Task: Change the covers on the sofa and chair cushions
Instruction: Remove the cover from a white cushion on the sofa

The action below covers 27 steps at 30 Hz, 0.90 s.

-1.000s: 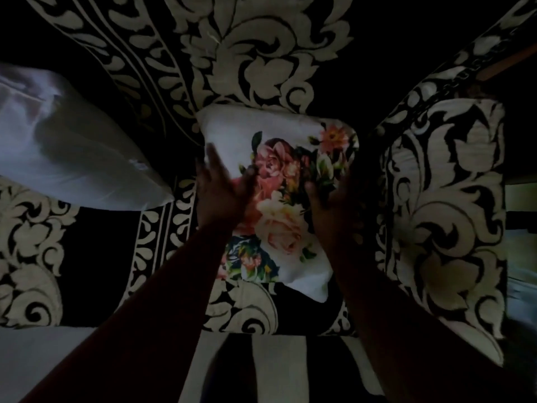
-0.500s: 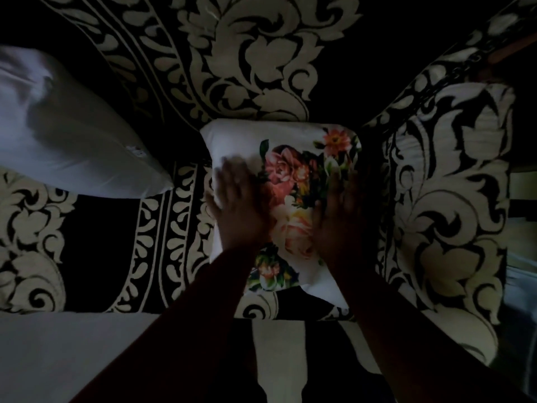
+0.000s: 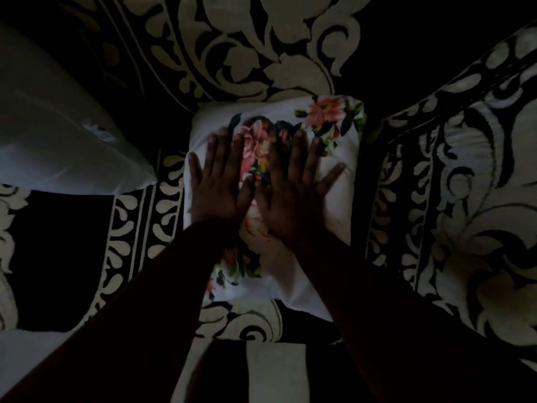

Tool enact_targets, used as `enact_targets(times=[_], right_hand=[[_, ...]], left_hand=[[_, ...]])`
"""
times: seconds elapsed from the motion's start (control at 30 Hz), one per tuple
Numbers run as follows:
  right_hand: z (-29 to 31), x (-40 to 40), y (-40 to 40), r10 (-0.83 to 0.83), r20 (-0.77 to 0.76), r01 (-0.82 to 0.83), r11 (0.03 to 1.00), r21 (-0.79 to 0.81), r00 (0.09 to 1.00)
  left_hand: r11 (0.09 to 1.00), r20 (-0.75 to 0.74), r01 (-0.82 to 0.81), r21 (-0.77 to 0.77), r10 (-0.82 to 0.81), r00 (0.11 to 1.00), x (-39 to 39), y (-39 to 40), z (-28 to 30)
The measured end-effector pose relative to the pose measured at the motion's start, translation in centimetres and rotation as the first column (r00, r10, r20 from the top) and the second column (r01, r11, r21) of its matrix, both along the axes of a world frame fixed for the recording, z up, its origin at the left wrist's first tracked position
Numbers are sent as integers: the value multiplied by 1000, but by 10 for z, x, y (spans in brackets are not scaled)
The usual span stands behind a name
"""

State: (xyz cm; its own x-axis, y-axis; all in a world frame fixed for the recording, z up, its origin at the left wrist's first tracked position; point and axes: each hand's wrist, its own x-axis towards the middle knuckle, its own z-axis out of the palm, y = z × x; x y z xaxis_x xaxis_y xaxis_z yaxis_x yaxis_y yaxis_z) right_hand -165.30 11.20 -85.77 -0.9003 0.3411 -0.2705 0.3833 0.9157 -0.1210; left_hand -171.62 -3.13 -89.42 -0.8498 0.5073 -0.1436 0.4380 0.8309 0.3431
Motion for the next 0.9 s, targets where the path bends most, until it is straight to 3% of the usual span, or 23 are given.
enact_targets(times=[0.13,0.4,0.5,0.6,0.73,0.8,0.9], right_hand=[[0,4,17,41,6,-40,999,-29,999],[49,93,67,26,-139,-44,991,-128,990],[71,148,60,-161,-165,116,961,-253,973],[85,200,47,-398,107,401,798,-450,911],[76,232,43,-456,320,557,671,-489,830],[76,230,51,-468,399,611,674,-416,788],[74,227,70,-352,502,551,766,-331,790]], left_hand=[[1000,22,-19,-9,19,1000,3,10,7],[993,-55,14,-116,-21,998,41,54,57],[999,-143,33,-37,-38,989,56,50,86],[966,-174,259,-10,-256,951,97,29,97],[894,-113,416,-166,-436,893,147,-11,87],[881,-114,420,-217,-451,885,148,-20,85],[837,-109,459,-296,-507,855,136,-21,84]])
